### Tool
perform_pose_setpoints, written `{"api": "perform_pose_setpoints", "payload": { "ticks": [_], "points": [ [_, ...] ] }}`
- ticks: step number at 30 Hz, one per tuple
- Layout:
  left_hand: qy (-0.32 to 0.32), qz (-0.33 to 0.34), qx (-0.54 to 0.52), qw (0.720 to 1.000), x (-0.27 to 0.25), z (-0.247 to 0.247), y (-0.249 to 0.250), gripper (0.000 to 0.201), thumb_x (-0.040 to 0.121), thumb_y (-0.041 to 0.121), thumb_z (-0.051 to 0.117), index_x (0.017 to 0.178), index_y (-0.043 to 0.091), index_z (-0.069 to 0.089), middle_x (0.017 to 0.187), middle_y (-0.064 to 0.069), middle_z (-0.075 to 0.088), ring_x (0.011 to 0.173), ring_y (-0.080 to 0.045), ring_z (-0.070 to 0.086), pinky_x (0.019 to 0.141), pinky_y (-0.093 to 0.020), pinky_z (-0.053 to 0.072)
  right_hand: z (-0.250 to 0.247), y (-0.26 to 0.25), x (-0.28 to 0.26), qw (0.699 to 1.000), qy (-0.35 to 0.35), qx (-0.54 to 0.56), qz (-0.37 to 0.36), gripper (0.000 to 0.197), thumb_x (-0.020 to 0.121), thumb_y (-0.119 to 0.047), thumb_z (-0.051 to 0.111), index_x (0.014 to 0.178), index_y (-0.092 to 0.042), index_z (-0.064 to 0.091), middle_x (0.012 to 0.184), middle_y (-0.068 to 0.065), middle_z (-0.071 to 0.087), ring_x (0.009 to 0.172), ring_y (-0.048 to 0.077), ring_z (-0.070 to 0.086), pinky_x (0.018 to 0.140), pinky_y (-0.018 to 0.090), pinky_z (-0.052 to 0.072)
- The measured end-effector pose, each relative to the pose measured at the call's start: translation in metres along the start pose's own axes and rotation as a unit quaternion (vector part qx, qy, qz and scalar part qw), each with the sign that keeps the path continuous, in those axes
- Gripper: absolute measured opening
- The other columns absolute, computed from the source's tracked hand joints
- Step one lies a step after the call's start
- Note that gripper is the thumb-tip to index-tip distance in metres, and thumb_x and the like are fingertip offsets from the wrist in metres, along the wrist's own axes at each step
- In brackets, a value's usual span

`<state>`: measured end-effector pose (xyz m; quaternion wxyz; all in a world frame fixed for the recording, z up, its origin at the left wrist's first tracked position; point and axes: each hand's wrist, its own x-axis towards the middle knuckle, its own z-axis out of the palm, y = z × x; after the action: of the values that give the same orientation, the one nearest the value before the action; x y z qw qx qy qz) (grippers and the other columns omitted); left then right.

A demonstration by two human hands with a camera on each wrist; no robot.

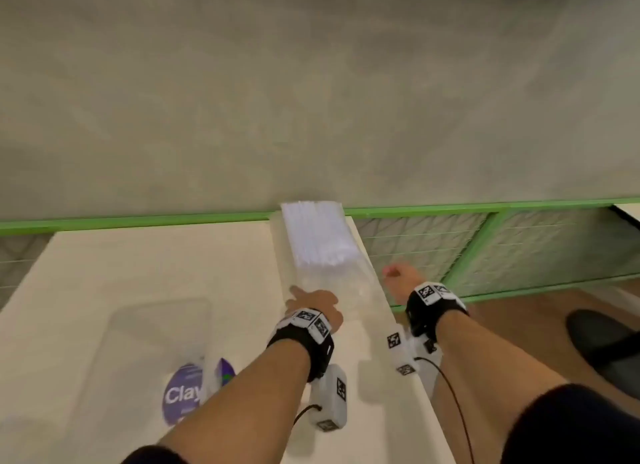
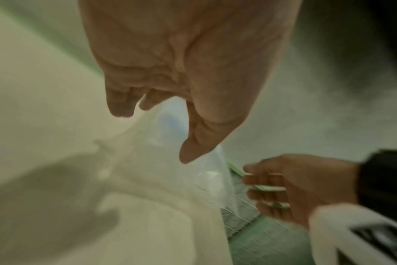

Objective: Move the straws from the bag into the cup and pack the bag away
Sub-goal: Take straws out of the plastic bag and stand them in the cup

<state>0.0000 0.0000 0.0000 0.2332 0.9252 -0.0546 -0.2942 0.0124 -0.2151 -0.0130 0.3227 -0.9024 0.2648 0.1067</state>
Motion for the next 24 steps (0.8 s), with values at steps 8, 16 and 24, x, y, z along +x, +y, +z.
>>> {"api": "perform_pose_setpoints", "payload": {
  "ticks": [8, 16, 24],
  "points": [
    [0.152, 0.008, -0.199, 0.968, 0.030, 0.002, -0.009, 0.022, 0.092, 0.016, 0.058, 0.111, 0.008, 0.065, 0.124, -0.010, 0.060, 0.108, -0.023, 0.059, 0.089, -0.028, 0.047, 0.023, -0.003, 0.022, 0.987, -0.087, 0.131, 0.034, 0.020, 0.087, -0.009, 0.061, 0.103, -0.018, 0.062, 0.080, 0.002, 0.063, 0.063, 0.016, 0.058, 0.054, 0.024, 0.042],
    [0.114, 0.120, -0.236, 0.958, -0.008, 0.021, -0.029, 0.036, 0.082, -0.003, 0.060, 0.111, 0.017, 0.058, 0.123, 0.000, 0.039, 0.096, -0.011, 0.046, 0.059, 0.004, 0.035, 0.007, -0.018, 0.010, 0.944, -0.133, 0.285, 0.097, 0.029, 0.094, -0.040, 0.056, 0.086, -0.014, 0.065, 0.081, 0.003, 0.066, 0.073, 0.024, 0.061, 0.066, 0.032, 0.048],
    [-0.019, 0.166, -0.221, 0.961, -0.042, 0.057, -0.059, 0.063, 0.076, -0.004, 0.066, 0.128, 0.028, 0.048, 0.141, 0.007, 0.035, 0.091, -0.011, 0.054, 0.076, -0.002, 0.040, 0.028, -0.022, 0.018, 0.987, -0.049, 0.148, 0.041, 0.033, 0.088, -0.047, 0.063, 0.087, -0.015, 0.065, 0.091, 0.005, 0.065, 0.087, 0.026, 0.064, 0.089, 0.041, 0.053]
  ]
}}
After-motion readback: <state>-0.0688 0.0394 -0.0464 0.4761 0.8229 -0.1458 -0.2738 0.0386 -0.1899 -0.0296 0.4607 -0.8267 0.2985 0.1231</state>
